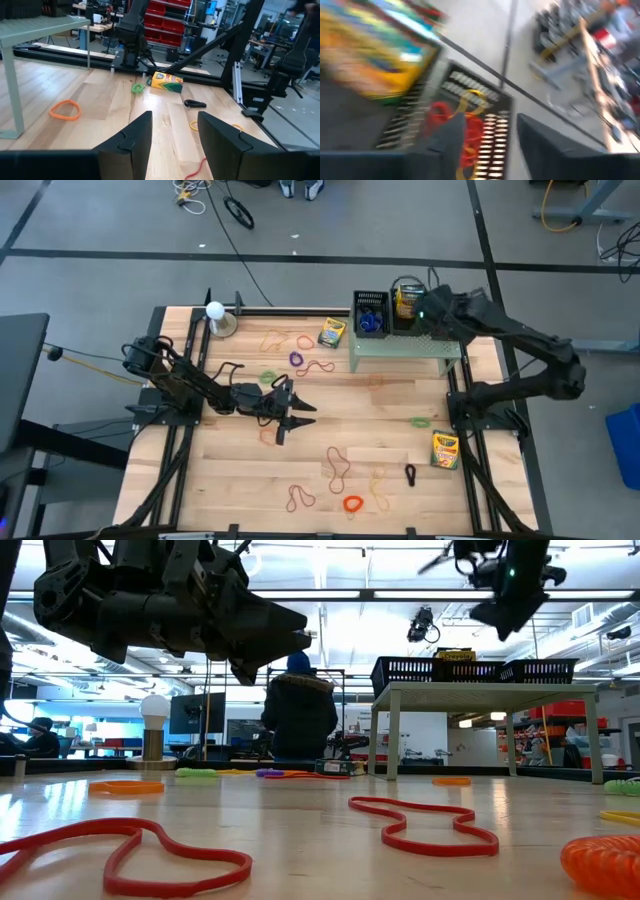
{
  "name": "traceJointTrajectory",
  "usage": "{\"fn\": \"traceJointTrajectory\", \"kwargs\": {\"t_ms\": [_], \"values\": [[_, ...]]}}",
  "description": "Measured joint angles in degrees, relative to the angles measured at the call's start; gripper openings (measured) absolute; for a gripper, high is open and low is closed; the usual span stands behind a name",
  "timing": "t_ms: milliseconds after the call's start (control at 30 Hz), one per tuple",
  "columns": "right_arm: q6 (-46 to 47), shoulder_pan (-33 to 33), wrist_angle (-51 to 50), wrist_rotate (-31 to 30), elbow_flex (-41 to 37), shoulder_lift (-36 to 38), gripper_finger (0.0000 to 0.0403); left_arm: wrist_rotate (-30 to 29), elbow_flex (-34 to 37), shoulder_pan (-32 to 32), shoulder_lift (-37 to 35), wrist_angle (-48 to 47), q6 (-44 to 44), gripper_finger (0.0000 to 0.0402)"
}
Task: Pick & Place Office Desk Supplies
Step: Put the black spring keychain into the left black basket on the shelf
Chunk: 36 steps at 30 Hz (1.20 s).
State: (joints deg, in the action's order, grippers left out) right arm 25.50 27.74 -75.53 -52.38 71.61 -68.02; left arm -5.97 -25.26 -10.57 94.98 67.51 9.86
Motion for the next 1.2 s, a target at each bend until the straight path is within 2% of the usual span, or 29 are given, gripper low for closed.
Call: {"fn": "traceJointTrajectory", "kwargs": {"t_ms": [133,200,300,400,500,633,733,800,967,1100,1200], "values": [[3.7,-11.4,-0.5,2.2,0.0,2.4,0.0051,-1.6,0.0,0.0,0.0,0.1,0.4,0.0135],[7.9,-17.8,-0.6,3.9,0.0,3.9,0.0014,-1.7,0.0,0.0,0.0,-0.6,-0.9,0.0113],[14.7,-28.6,0.0,5.0,-0.4,4.4,0.0022,-1.6,0.0,0.0,0.0,-2.6,-2.7,0.0079],[18.3,-39.1,4.5,5.8,-4.3,4.3,0.0022,-0.4,0.0,0.0,0.0,-5.1,-2.8,0.0052],[20.1,-48.0,14.8,5.9,-11.5,4.3,0.0007,3.2,0.0,0.0,0.0,-6.6,-1.6,0.0037],[19.8,-57.4,32.9,6.3,-20.8,4.3,0.0012,3.9,0.0,0.0,0.0,-6.1,-2.2,0.0031],[19.9,-61.3,41.4,11.0,-25.2,4.2,0.0023,3.8,0.0,0.1,0.0,-5.9,-3.5,0.0031],[22.3,-62.3,43.0,14.3,-25.8,4.2,0.0025,3.3,0.0,0.0,0.0,-6.0,-3.2,0.0031],[26.0,-62.4,41.3,21.4,-25.5,2.4,0.0027,3.0,0.0,0.1,0.0,-7.0,-1.6,0.003],[23.2,-62.4,38.1,29.4,-23.5,-2.3,0.0027,3.0,0.0,0.0,0.0,-7.4,-1.8,0.003],[24.7,-62.4,32.7,35.7,-20.5,-6.6,0.0032,3.0,0.0,0.1,0.0,-7.4,-1.8,0.003]]}}
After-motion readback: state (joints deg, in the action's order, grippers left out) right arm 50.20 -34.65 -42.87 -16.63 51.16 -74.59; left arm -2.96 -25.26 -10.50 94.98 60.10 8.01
